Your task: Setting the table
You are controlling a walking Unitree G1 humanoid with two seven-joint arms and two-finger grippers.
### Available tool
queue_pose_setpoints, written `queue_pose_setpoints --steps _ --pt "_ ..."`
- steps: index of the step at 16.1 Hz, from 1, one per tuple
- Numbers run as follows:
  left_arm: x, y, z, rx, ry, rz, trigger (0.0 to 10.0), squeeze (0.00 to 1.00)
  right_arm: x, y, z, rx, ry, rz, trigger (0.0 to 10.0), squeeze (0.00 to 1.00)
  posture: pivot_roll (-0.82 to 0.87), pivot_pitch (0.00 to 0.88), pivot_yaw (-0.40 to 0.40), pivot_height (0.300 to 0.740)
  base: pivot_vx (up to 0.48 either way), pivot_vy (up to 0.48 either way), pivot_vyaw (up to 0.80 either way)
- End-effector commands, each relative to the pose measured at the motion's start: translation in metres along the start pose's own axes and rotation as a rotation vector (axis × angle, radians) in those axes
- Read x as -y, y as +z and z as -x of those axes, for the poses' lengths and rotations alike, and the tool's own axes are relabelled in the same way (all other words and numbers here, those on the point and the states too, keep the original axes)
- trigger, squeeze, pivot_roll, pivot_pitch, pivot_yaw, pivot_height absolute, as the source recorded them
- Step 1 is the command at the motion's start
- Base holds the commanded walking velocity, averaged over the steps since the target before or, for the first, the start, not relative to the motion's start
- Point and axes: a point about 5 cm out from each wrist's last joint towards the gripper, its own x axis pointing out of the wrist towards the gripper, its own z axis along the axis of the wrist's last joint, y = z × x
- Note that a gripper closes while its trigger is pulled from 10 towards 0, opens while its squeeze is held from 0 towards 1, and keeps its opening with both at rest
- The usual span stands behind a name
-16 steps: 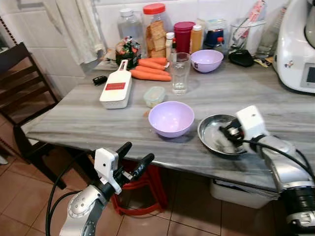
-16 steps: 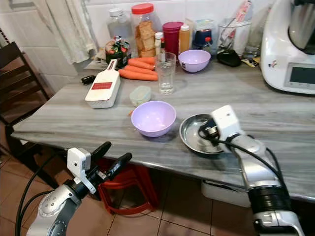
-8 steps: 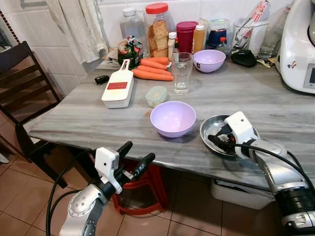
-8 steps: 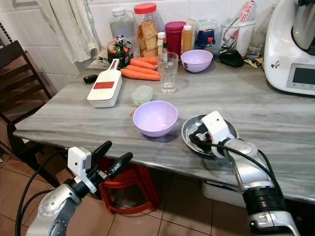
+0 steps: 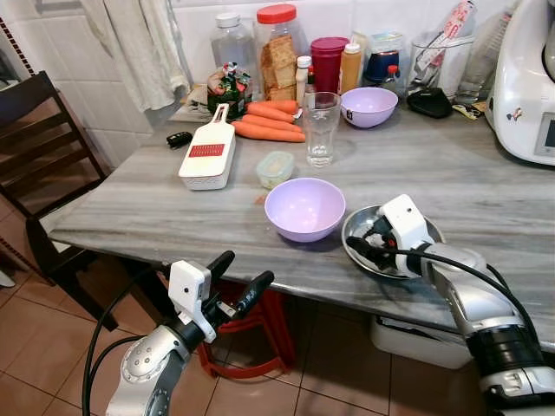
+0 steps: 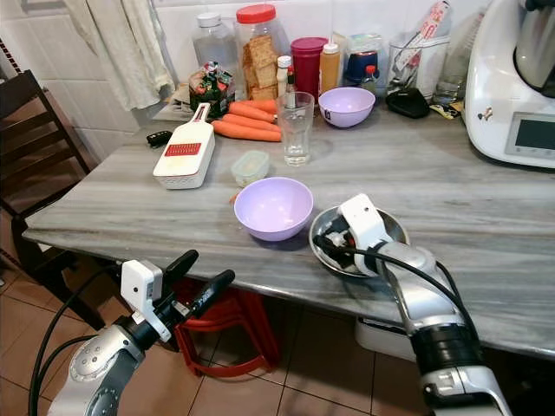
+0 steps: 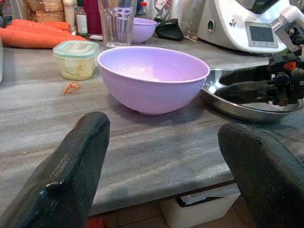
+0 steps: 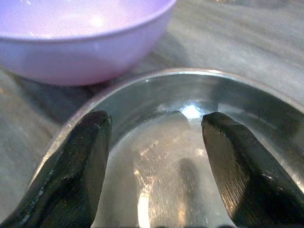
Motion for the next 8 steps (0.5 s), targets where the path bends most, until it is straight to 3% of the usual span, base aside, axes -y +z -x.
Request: queue_pose_setpoints --steps 1,8 --pt "-0.002 0.0 0.002 -0.004 0.017 -0.013 10.0 0.0 -0.004 0.006 -0.005 0.011 0.02 0.011 10.0 0.0 -0.02 0.0 0.099 0.74 0.0 0.0 0.0" --pt "0.001 -0.002 0.0 -0.008 0.007 -0.008 10.0 0.0 -0.01 0.014 -0.015 0.053 0.004 -0.015 10.0 0.0 -0.03 0.0 0.105 0.74 0.0 0.0 0.0"
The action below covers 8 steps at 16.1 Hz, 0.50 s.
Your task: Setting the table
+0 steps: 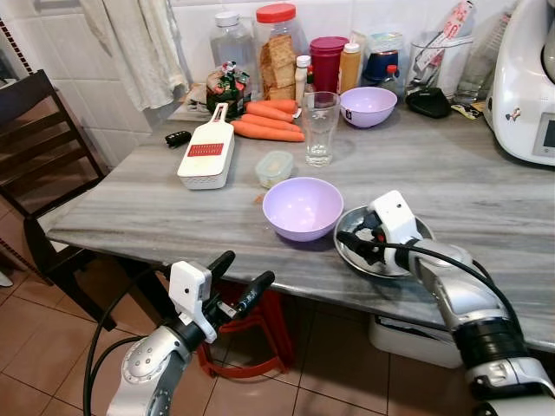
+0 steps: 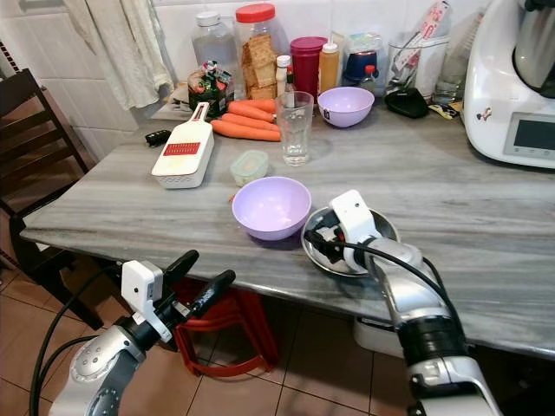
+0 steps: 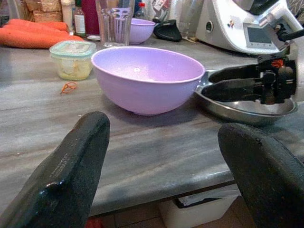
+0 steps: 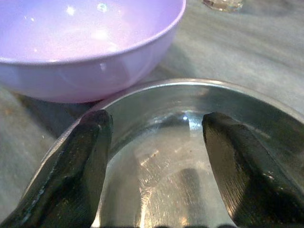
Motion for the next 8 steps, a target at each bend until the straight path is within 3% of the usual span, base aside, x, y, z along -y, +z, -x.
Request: queue_pose_setpoints --steps 1,4,7,8 --pt "-0.001 -0.001 0.001 -0.013 0.008 -0.013 10.0 0.0 -0.003 0.009 -0.004 0.036 0.004 0.009 10.0 0.0 -0.03 0.0 0.105 0.74 0.0 0.0 0.0" --pt "-0.002 0.0 0.001 -0.01 0.011 -0.015 10.0 0.0 0.0 0.012 0.002 0.082 -0.038 0.024 10.0 0.0 -0.03 0.0 0.105 0.74 0.0 0.0 0.0" --pt "-0.003 0.001 0.001 0.002 0.017 -0.006 10.0 0.0 0.016 0.012 0.027 0.192 -0.155 -0.028 10.0 0.0 -0.03 0.0 0.103 0.74 0.0 0.0 0.0" --pt "-0.004 0.001 0.001 0.009 0.026 -0.006 10.0 0.0 0.017 0.012 0.039 0.268 -0.197 -0.082 10.0 0.0 -0.04 0.0 0.108 0.74 0.0 0.0 0.0"
